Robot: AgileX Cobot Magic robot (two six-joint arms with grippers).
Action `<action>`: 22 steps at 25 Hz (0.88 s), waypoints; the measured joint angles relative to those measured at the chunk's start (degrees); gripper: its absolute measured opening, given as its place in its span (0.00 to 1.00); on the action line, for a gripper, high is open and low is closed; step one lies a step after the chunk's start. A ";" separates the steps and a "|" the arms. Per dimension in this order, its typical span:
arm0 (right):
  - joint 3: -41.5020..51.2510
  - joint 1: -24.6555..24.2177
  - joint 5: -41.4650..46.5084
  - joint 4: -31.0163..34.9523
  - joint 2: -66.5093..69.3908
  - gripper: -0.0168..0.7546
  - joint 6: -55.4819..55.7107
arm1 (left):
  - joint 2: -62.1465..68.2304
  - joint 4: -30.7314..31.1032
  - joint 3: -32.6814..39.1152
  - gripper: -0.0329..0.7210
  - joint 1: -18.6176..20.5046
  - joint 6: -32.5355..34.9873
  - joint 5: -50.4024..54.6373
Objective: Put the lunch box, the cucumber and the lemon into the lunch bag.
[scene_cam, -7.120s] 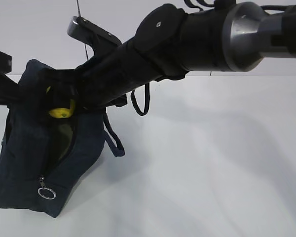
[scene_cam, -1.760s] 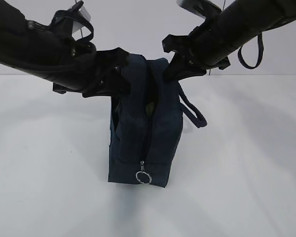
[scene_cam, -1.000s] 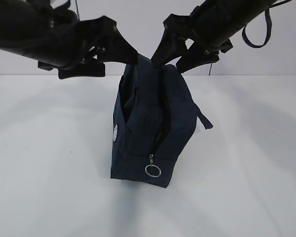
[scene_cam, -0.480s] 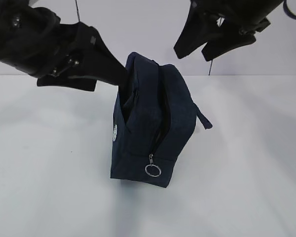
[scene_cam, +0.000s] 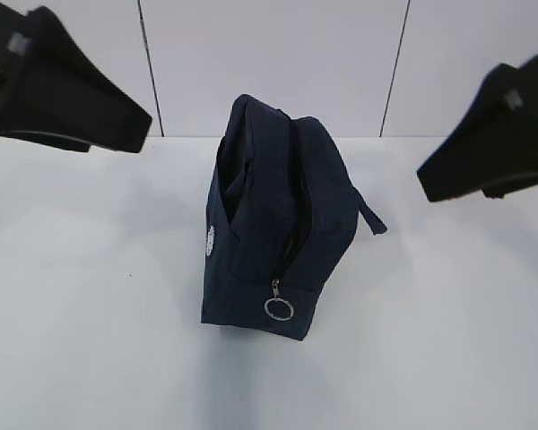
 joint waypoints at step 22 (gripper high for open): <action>23.62 0.00 -5.66 6.51 -15.54 0.75 0.43 | -28.38 12.17 12.62 0.67 0.00 -6.91 4.07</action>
